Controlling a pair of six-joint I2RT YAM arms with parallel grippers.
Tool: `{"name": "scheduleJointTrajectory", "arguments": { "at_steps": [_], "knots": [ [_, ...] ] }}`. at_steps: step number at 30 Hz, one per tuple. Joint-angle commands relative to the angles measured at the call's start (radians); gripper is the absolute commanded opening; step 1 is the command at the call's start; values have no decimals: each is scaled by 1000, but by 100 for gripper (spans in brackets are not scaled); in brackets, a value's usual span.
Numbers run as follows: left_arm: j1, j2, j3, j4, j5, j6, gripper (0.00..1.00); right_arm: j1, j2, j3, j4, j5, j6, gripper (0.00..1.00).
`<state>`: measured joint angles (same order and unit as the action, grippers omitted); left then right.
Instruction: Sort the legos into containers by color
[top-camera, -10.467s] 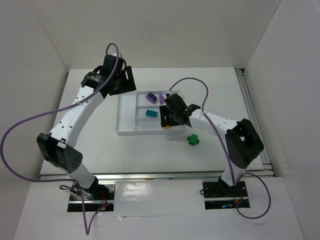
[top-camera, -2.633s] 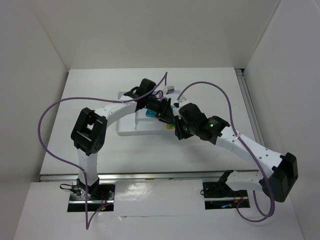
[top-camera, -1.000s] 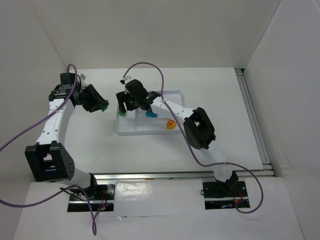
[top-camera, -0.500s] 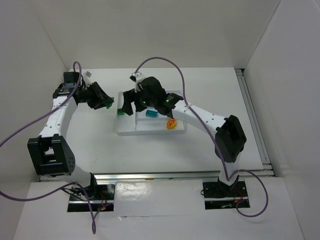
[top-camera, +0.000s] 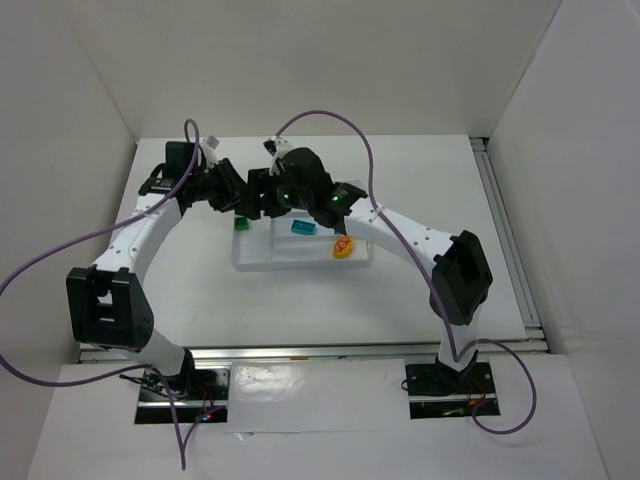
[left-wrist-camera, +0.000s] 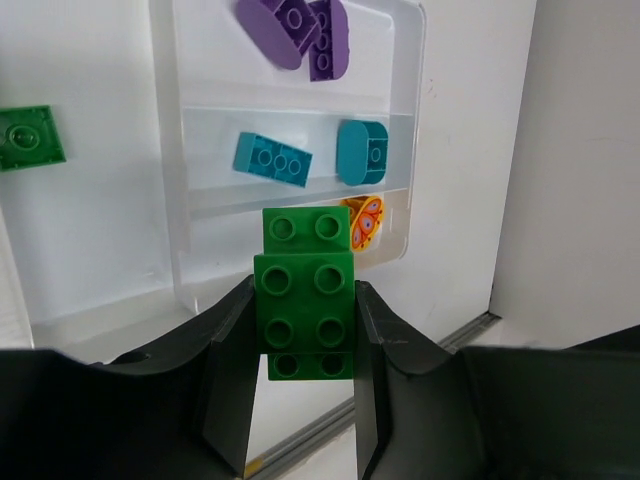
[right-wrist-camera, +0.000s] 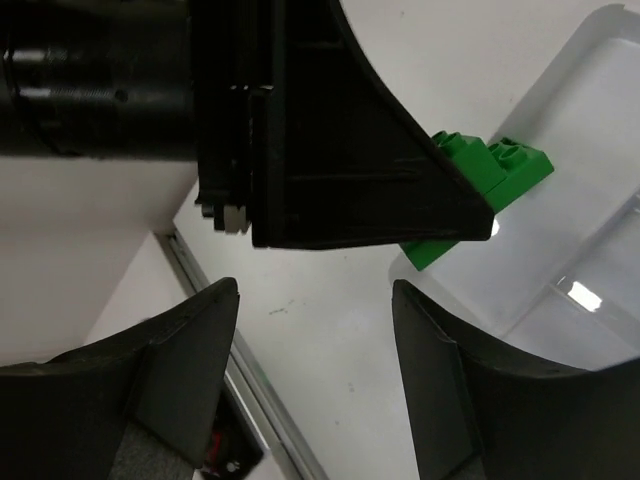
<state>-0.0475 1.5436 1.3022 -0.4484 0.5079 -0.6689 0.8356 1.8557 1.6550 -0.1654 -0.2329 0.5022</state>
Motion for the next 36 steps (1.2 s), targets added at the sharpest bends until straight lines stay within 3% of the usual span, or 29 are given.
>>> {"name": "scheduleJointTrajectory", "arguments": {
  "at_steps": [1, 5, 9, 19, 27, 36],
  "knots": [
    [-23, -69, -7, 86, -106, -73, 0, 10, 5, 34, 73, 41, 134, 69],
    [-35, -80, -7, 96, -144, -95, 0, 19, -18, -20, 75, 130, 182, 63],
    [-35, -71, -7, 96, -144, -95, 0, 19, -95, -142, 153, 208, 225, 63],
    [-45, -80, -17, 105, -132, -104, 0, 19, -53, -130, 181, 233, 263, 61],
    [-54, -89, -26, 105, -132, -113, 0, 19, -30, -129, 256, 251, 315, 45],
    [-54, -99, -26, 105, -141, -124, 0, 19, 25, -106, 262, 261, 325, 41]
  ]
}}
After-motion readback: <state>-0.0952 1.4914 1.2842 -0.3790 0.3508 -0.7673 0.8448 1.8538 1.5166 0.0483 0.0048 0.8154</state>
